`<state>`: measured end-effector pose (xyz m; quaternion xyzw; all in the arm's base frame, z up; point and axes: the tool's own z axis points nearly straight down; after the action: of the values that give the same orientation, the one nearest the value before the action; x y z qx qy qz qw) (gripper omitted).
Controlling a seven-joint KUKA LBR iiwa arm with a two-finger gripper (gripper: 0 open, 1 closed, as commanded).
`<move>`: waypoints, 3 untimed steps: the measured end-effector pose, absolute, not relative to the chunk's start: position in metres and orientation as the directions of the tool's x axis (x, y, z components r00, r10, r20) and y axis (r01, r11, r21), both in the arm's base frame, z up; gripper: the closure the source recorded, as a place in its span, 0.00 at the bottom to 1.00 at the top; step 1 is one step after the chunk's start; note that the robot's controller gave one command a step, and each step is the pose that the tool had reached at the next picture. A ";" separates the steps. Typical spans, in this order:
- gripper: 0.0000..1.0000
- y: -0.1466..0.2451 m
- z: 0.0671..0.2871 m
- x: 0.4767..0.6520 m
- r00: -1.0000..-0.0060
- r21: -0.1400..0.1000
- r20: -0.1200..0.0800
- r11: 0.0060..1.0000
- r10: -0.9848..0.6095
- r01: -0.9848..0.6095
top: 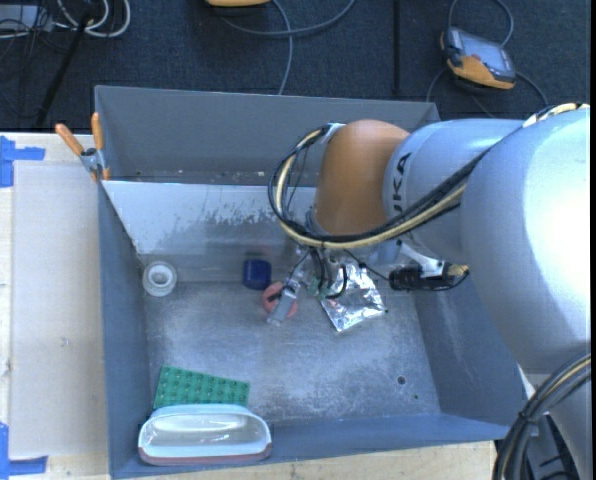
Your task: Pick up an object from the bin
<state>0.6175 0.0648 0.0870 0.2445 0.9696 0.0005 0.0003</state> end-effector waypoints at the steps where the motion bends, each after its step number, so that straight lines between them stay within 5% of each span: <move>1: 0.00 0.072 0.069 0.621 -0.762 -0.001 0.001 0.762 0.648 0.648; 2: 1.00 0.073 0.070 0.622 -0.764 -0.001 0.000 0.764 0.646 0.646; 3: 1.00 0.073 0.070 0.622 -0.764 -0.002 0.000 0.764 0.645 0.645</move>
Offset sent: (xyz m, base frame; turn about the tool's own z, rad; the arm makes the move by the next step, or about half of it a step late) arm 0.0045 0.0076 -0.0170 0.2116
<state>0.6217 0.0727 0.0696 0.3434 0.9392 -0.0008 -0.0002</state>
